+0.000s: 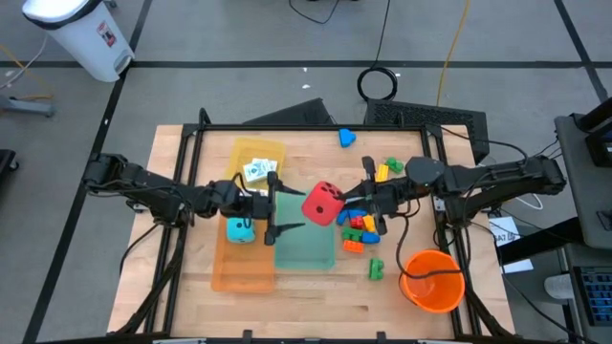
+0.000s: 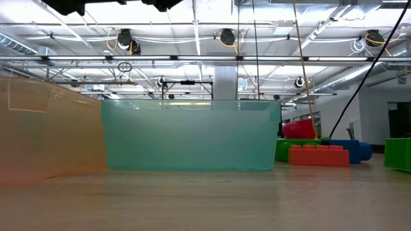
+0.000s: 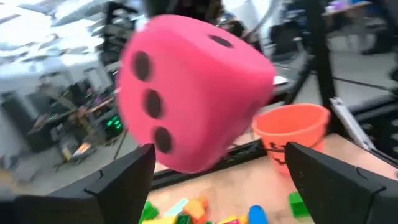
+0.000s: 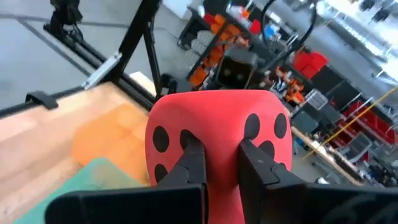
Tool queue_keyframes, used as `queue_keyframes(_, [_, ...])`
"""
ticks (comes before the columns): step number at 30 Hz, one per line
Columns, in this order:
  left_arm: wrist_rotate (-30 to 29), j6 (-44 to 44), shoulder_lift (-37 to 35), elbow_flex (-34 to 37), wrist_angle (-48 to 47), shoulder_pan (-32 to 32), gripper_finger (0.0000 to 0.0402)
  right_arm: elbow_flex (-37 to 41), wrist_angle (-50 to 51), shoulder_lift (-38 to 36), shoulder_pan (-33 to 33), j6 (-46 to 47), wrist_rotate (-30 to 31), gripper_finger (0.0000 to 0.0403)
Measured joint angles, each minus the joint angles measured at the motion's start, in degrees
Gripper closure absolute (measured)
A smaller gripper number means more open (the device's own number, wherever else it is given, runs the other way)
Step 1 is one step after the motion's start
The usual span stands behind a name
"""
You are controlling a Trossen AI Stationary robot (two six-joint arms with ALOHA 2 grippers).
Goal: Pick & Place Toys
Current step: Put the red dice into the orange bin
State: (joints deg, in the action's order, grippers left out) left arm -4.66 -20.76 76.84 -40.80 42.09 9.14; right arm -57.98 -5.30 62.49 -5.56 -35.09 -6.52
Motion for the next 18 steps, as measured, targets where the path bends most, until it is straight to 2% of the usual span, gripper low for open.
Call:
queue_keyframes(3, [0.66,-0.64,0.07,0.0,0.85,0.0,0.0059,1.07,-3.8,1.36,0.02,-0.09,-2.52,0.0389])
queue_keyframes(9, [0.56,-1.34,0.04,0.09,1.63,-0.04,0.0078,3.21,-13.31,6.32,0.69,-0.53,-3.81,0.0389])
queue_keyframes(14, [0.83,-0.22,-0.04,0.15,2.19,0.44,0.008,3.7,-20.98,10.16,1.03,-0.09,-6.68,0.0397])
queue_keyframes(18, [0.9,-2.51,0.07,0.22,2.32,0.97,0.0087,3.7,-22.92,11.31,1.3,-0.09,-7.71,0.04])
